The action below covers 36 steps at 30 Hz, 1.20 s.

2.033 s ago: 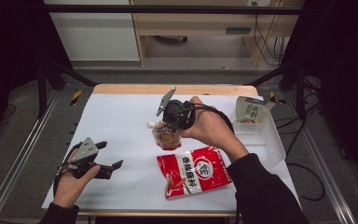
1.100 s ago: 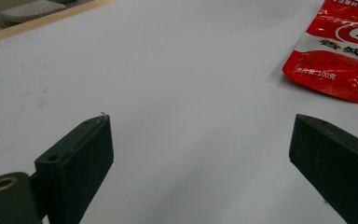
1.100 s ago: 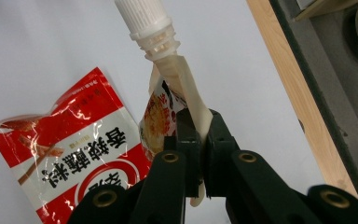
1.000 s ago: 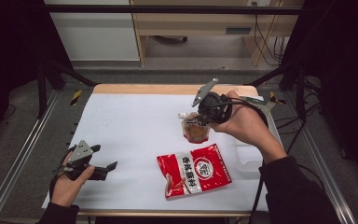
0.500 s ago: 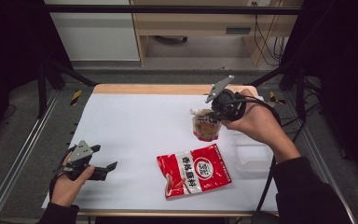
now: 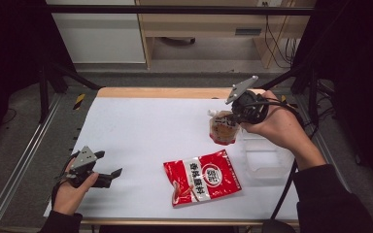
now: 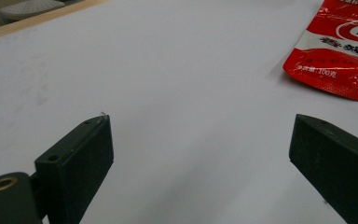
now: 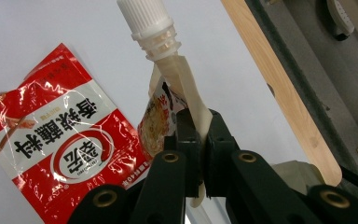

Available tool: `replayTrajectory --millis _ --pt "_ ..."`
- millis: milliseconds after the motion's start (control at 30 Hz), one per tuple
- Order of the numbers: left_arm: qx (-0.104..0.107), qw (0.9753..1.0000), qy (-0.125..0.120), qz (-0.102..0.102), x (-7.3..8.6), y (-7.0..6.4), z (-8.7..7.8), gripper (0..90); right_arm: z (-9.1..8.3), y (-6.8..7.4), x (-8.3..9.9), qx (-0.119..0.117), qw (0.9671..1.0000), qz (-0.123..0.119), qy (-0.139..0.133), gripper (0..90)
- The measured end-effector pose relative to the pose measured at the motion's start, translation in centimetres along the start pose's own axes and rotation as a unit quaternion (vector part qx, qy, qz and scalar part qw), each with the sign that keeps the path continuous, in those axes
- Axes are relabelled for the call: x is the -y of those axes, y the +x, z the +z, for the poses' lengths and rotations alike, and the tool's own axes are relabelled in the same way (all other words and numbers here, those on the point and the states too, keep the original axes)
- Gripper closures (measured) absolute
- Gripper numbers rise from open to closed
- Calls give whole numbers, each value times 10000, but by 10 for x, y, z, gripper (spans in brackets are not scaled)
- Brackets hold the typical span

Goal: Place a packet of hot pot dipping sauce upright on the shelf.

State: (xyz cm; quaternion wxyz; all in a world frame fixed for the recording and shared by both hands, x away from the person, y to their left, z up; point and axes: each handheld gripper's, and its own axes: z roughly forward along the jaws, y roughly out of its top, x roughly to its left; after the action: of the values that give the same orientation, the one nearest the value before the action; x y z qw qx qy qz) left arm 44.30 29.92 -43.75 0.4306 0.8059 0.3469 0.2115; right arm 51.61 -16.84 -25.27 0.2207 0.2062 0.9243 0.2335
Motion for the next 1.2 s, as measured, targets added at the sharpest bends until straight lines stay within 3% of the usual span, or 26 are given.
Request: replayTrajectory --millis 700,1200 --pt "1 10000 23 10 0 0 0 63 -33 -21 24 294 9992 253 -70 873" --pt "-4 10000 29 5 0 -1 1 63 -45 -31 40 454 9983 354 -23 873"
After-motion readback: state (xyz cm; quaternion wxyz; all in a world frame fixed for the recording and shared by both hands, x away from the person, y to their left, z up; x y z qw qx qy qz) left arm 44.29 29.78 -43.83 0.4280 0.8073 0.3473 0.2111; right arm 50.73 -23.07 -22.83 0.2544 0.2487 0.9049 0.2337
